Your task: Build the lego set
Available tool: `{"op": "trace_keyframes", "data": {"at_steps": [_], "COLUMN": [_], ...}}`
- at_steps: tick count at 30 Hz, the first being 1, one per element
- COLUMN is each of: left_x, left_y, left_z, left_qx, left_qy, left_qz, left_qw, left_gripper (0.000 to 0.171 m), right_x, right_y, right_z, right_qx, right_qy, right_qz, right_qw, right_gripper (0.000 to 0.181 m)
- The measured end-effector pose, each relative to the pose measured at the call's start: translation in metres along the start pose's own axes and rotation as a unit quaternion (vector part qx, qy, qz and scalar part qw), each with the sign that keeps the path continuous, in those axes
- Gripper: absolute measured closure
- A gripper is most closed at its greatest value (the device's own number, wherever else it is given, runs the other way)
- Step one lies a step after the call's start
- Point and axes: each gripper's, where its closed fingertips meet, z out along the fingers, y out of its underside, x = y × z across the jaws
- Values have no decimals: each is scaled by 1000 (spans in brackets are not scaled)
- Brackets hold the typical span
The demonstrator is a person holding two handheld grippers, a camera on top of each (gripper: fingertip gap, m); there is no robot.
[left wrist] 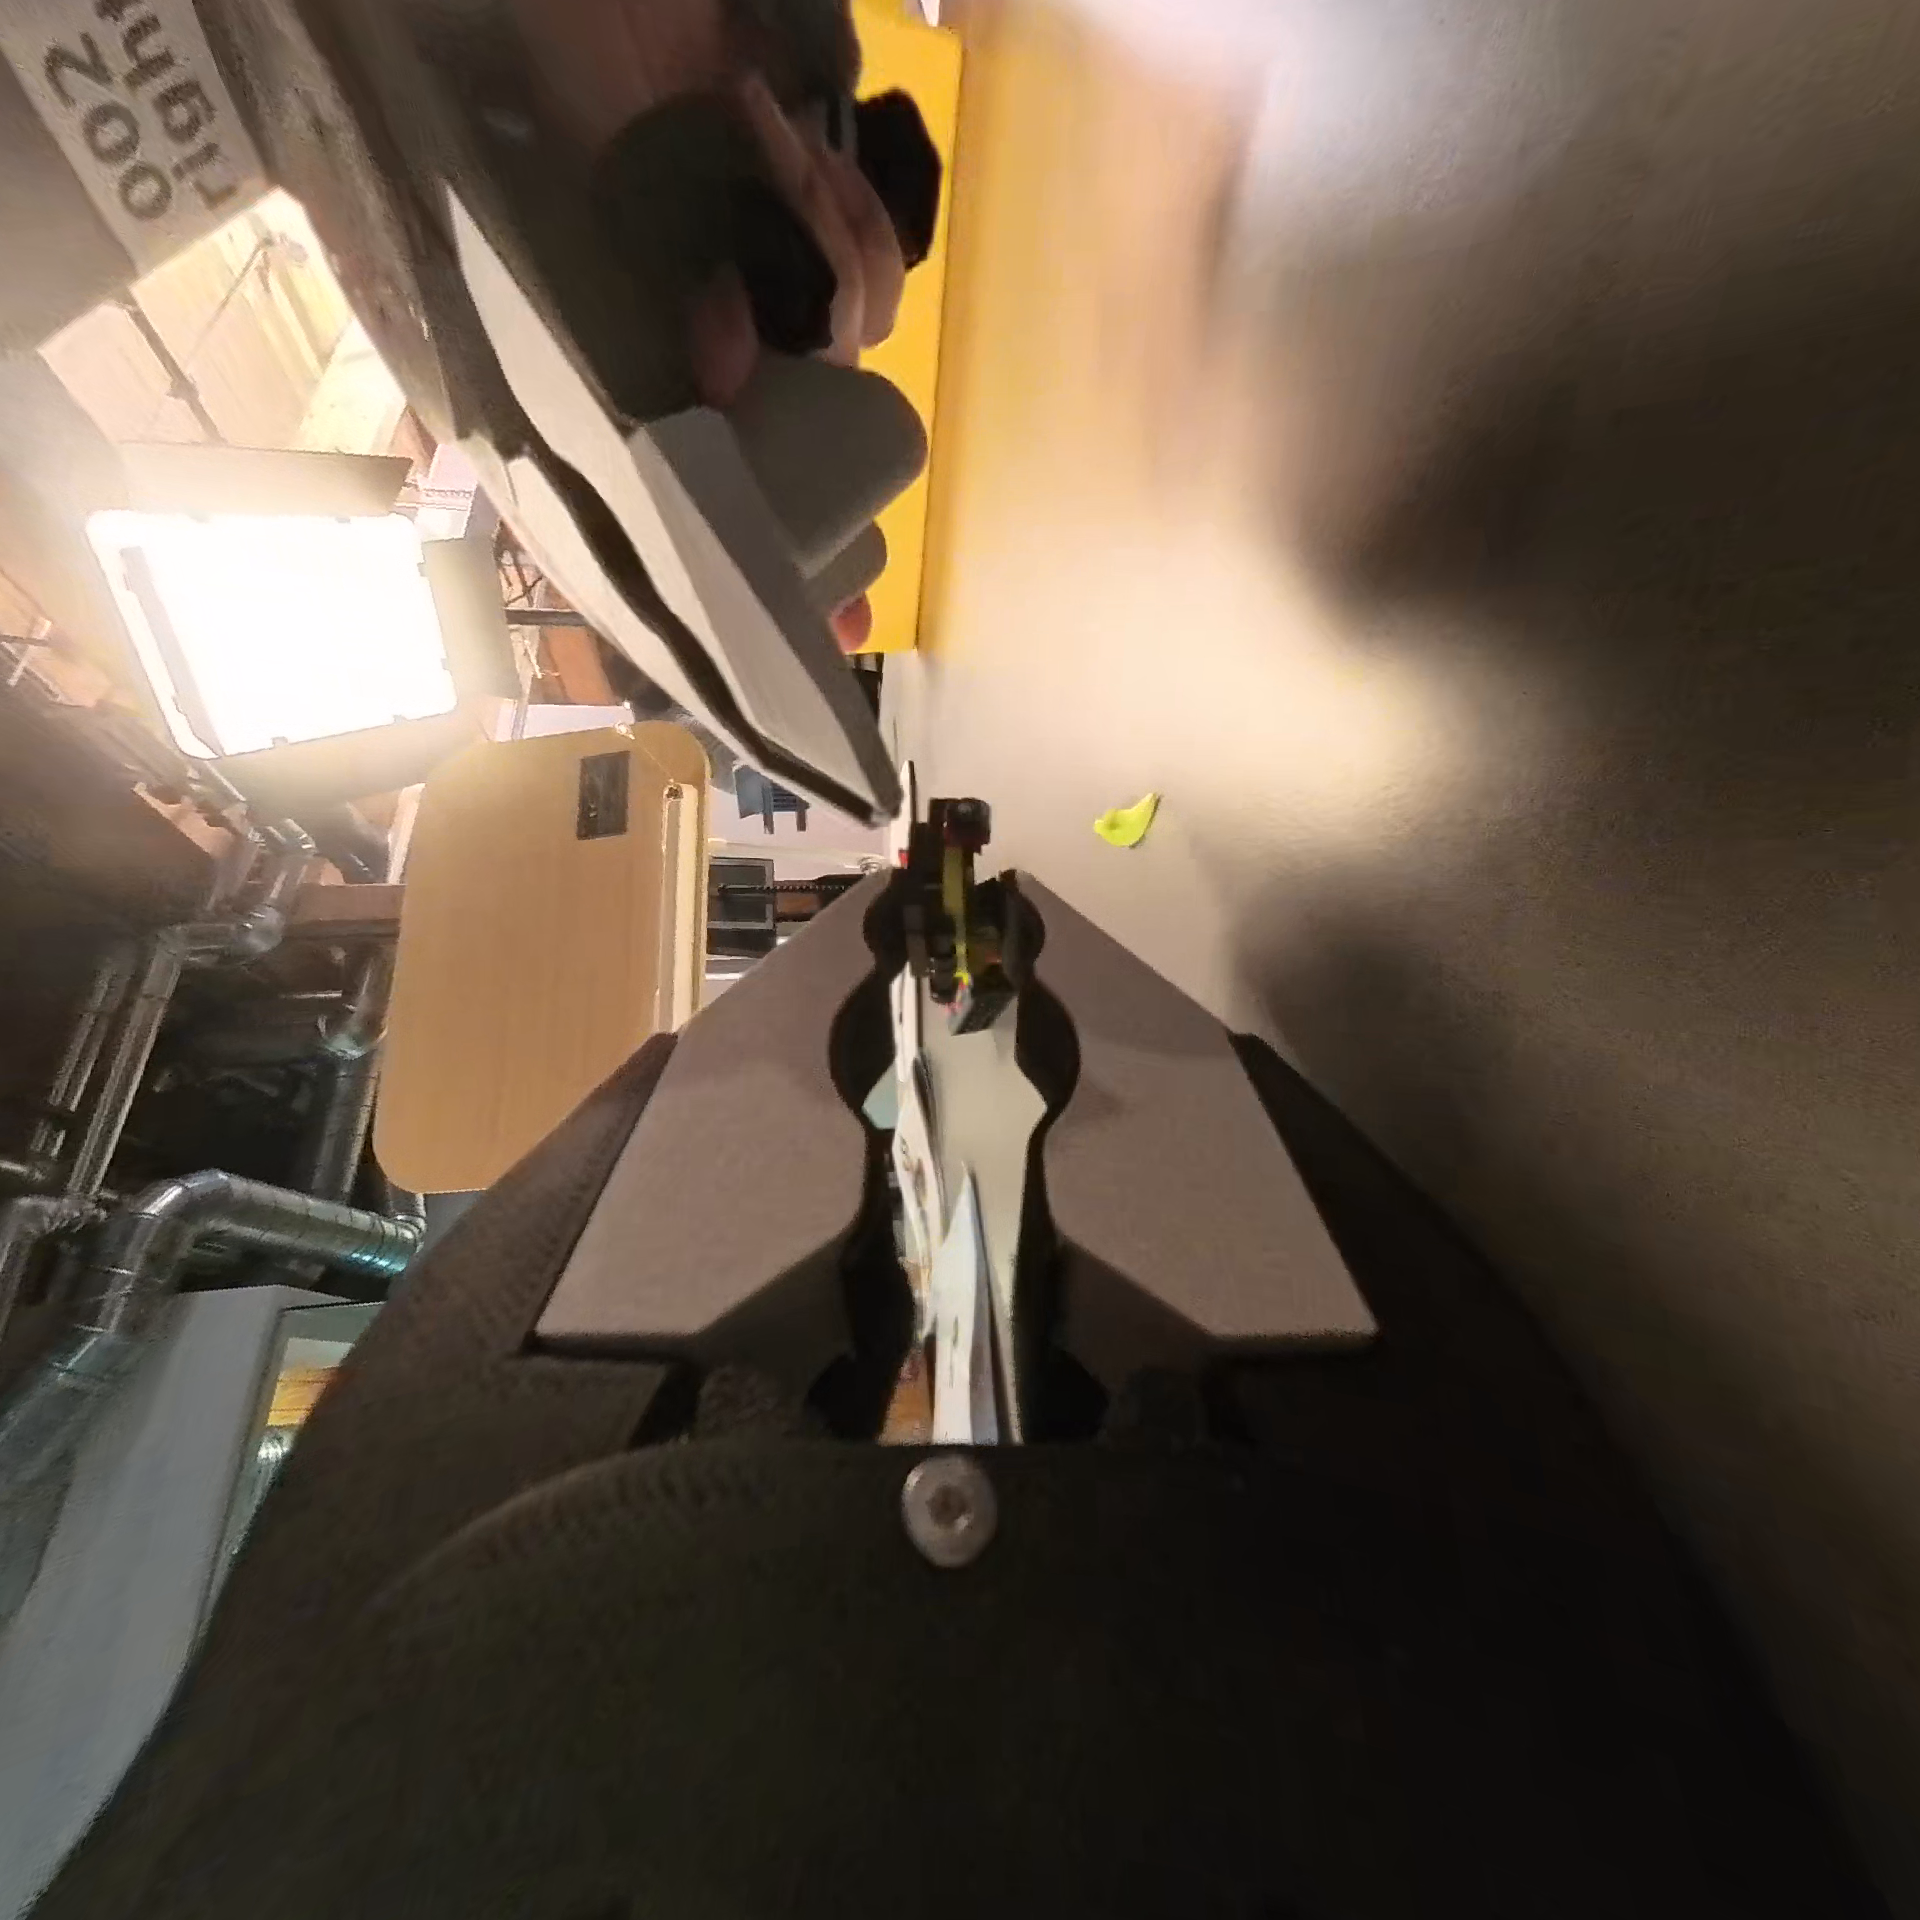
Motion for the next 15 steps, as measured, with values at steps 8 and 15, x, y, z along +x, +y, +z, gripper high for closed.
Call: {"op": "trace_keyframes", "data": {"at_steps": [8,15], "left_x": [-2,-4], "left_y": [-7,-9], "left_z": [-1,-1], "left_qx": [18,19], "left_qy": [-2,-13], "left_qz": [-2,9], "left_qw": [1000,1000], "left_gripper": [156,156], "right_x": [-3,-6], "right_y": [1,-1], "right_z": [0,-3], "right_qx": [-14,-9], "right_qy": [-16,-47], "right_qz": [-6,4], "right_qw": [1000,999], "right_gripper": [177,177]}}
